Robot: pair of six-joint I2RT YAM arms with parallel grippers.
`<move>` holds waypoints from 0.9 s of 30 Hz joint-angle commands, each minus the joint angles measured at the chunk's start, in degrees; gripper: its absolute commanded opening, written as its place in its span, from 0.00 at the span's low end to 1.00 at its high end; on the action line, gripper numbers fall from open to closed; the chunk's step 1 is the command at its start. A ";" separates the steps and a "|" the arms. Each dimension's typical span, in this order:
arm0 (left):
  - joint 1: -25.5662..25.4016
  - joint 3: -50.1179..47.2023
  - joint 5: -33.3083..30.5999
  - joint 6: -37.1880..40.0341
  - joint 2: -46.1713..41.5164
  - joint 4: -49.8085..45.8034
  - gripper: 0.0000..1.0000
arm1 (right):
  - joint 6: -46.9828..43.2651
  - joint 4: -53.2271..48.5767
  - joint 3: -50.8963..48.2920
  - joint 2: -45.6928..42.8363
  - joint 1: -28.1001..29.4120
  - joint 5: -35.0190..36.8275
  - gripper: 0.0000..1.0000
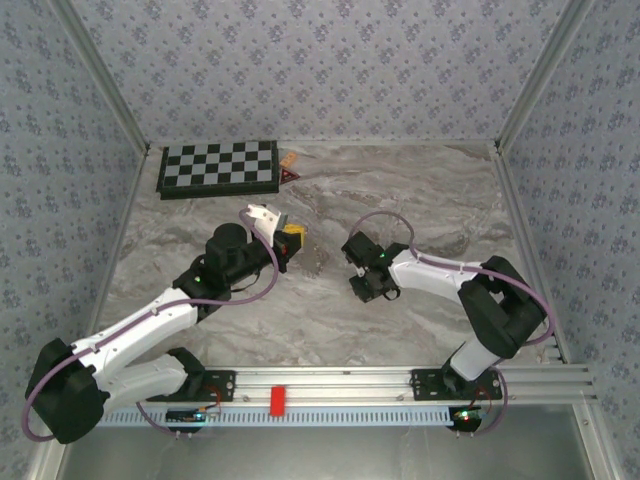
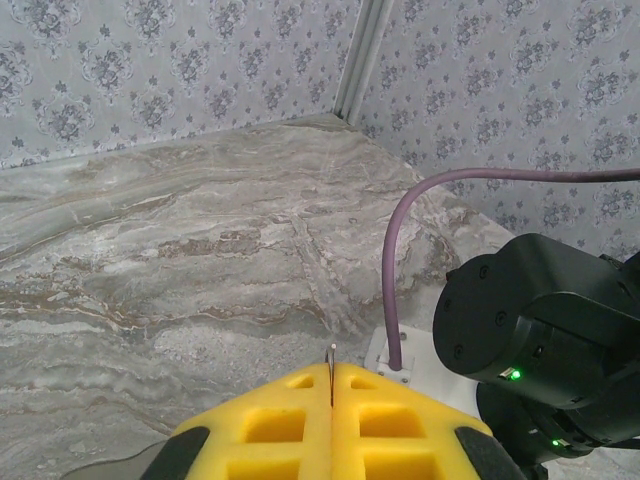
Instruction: Put the keys on the keyring
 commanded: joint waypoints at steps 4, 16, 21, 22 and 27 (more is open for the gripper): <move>-0.51 0.89 -0.71 0.77 -1.23 1.62 0.00 | 0.46 -0.75 1.00 1.00 0.40 1.71 0.22; -0.47 0.87 -0.70 0.77 -1.14 1.68 0.00 | -0.46 -0.84 0.74 -1.46 0.74 3.01 0.00; -0.50 0.86 -0.70 0.69 -1.06 1.73 0.00 | -1.10 -0.98 -0.16 -6.60 0.76 3.52 0.00; -0.48 0.90 -0.62 0.68 -1.06 1.77 0.00 | -1.37 -0.65 -0.53 -7.78 0.71 3.34 0.00; -0.48 0.88 -0.51 0.51 -1.14 1.73 0.00 | -1.68 2.08 -2.40 -11.71 0.35 -0.72 0.00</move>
